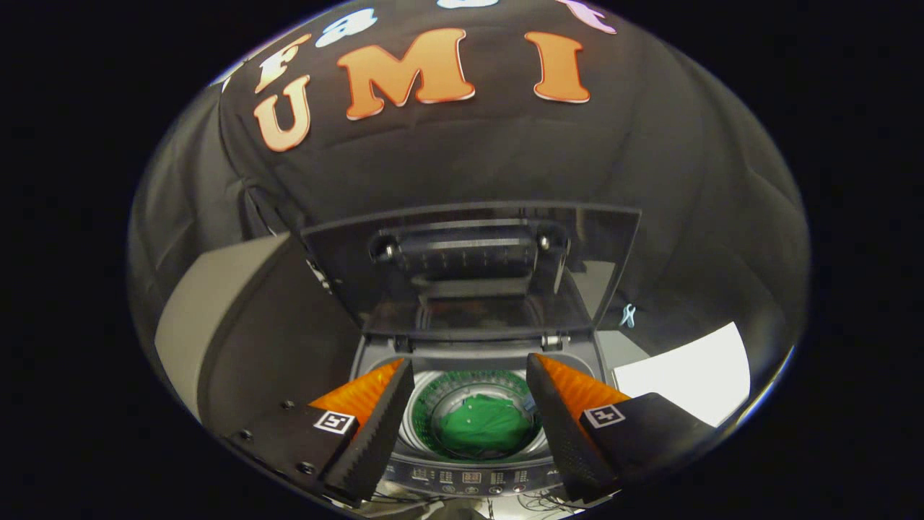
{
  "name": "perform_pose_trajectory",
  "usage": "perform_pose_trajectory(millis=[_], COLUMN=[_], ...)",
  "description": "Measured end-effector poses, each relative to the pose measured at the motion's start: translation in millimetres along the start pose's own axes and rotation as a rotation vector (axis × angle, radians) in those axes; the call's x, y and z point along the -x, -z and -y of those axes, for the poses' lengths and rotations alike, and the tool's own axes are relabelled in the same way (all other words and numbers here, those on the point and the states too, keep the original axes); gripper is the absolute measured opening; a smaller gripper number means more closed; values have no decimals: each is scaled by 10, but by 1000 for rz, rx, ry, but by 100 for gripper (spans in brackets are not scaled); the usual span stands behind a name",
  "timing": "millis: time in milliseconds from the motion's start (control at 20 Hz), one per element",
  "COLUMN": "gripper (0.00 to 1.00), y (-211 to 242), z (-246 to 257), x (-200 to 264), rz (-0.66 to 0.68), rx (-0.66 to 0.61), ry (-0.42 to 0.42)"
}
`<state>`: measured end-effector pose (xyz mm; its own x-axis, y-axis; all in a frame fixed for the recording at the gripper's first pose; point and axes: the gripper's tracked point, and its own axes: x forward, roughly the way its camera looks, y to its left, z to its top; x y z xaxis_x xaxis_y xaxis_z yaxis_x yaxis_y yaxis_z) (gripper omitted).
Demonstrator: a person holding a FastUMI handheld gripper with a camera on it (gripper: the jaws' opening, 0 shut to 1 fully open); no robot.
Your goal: Put the clothes into the washing machine and then close the washing machine lid.
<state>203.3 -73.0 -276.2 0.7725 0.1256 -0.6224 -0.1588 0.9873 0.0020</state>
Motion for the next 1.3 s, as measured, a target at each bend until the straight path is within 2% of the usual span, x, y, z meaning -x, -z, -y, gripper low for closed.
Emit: perform_pose_trajectory(millis=[350, 550, 950, 1300], gripper=[99, 99, 99, 99], y=[-1135, -1515, -1520, -1376], z=[-87, -120, -252, -330], x=[-89, -383, -1073, -1261], rz=[150, 191, 150, 120], rx=[-11, -6, -11, 65], ry=[11, 25, 21, 21])
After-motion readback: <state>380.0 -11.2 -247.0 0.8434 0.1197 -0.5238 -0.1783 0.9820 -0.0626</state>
